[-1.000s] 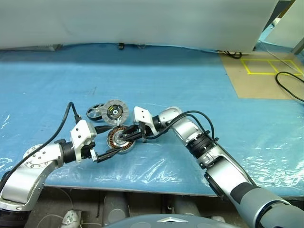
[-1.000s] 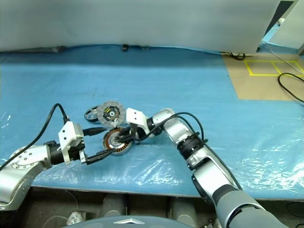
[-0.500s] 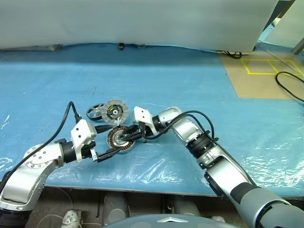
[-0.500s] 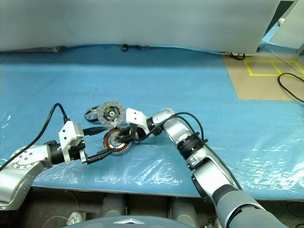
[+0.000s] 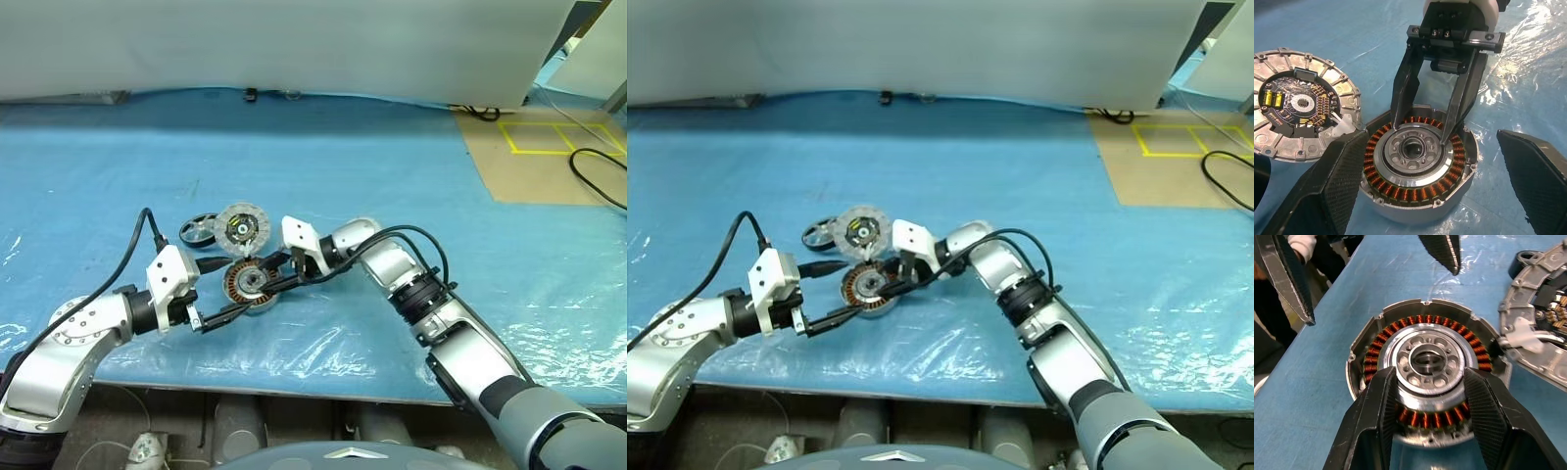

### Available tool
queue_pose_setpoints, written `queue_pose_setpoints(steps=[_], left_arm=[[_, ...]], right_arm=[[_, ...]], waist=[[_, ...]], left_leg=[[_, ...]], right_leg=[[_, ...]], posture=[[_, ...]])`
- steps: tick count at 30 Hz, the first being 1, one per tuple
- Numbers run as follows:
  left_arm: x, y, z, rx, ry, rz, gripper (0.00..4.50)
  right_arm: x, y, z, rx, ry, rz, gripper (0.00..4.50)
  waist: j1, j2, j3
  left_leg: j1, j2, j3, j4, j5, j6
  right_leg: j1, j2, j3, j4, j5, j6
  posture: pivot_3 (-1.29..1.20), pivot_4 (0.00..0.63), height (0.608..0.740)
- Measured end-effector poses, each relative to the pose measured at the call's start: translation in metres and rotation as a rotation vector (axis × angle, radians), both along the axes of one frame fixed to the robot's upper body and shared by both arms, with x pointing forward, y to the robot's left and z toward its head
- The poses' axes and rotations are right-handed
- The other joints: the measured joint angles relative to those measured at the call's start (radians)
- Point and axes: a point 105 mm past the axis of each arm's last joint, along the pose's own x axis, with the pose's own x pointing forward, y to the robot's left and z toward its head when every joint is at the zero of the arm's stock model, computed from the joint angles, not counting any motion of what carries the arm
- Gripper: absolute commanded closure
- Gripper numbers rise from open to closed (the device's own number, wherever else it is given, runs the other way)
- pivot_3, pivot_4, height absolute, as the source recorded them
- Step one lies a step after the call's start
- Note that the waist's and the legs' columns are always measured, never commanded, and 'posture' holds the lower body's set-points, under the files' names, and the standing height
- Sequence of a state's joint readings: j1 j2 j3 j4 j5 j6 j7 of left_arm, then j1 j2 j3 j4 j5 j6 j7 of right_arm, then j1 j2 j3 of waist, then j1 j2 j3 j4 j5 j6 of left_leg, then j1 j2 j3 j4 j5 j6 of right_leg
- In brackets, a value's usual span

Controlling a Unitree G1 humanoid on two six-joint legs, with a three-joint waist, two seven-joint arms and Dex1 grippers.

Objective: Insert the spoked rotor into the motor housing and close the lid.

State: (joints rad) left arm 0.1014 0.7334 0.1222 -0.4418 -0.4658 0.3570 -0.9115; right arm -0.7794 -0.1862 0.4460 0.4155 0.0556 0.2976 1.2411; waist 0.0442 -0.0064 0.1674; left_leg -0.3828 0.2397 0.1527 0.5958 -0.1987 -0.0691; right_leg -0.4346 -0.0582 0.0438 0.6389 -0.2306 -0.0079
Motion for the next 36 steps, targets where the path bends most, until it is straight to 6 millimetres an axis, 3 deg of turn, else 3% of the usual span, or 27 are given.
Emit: queue_pose_setpoints(steps=[8,12,15,18,25,36], left_arm=[[0.002,-0.002,0.002,-0.002,-0.009,-0.008,0.04],[0.002,-0.001,0.001,0.000,-0.003,-0.007,0.04],[-0.011,0.006,-0.014,0.043,0.054,-0.009,0.04],[-0.024,0.015,-0.025,0.057,0.115,0.003,0.04],[-0.020,0.020,-0.013,0.061,0.052,0.032,0.04],[-0.018,0.015,-0.008,0.047,0.022,0.033,0.04]], right_arm=[[0.002,0.002,0.035,0.108,0.034,-0.021,2.20],[-0.005,0.009,0.032,0.098,0.037,0.014,3.37],[-0.014,0.015,0.023,0.071,0.041,0.056,4.46],[-0.020,0.017,0.016,0.038,0.025,0.099,4.46],[-0.024,0.030,0.016,0.044,-0.013,0.149,4.46],[-0.007,0.032,-0.007,0.016,0.002,0.041,4.46]], waist=[[-0.002,0.000,0.000],[-0.002,0.000,0.000],[-0.006,0.000,0.000],[-0.004,0.000,0.000],[-0.001,0.000,0.000],[-0.004,0.000,0.000]], left_leg=[[0.000,0.000,0.000,-0.001,0.000,0.000],[-0.001,0.000,0.000,-0.001,0.000,0.000],[-0.001,0.000,0.000,-0.001,0.000,0.000],[-0.001,0.001,0.000,-0.001,0.000,0.000],[-0.001,0.000,0.000,-0.001,0.000,0.000],[-0.001,0.001,0.000,-0.001,0.000,0.000]], right_leg=[[-0.001,0.001,0.000,0.000,0.000,0.000],[-0.001,0.000,0.000,0.000,0.000,0.000],[-0.001,0.001,0.000,-0.001,0.000,0.000],[-0.002,0.000,0.000,-0.001,0.000,0.000],[-0.001,0.000,0.000,-0.001,0.000,0.000],[-0.002,0.000,0.000,-0.001,0.000,0.000]], posture=[[0.00,0.150,0.740],[0.00,0.150,0.740],[0.00,0.150,0.740],[0.00,0.150,0.740],[0.00,0.150,0.740],[0.00,0.150,0.740]])
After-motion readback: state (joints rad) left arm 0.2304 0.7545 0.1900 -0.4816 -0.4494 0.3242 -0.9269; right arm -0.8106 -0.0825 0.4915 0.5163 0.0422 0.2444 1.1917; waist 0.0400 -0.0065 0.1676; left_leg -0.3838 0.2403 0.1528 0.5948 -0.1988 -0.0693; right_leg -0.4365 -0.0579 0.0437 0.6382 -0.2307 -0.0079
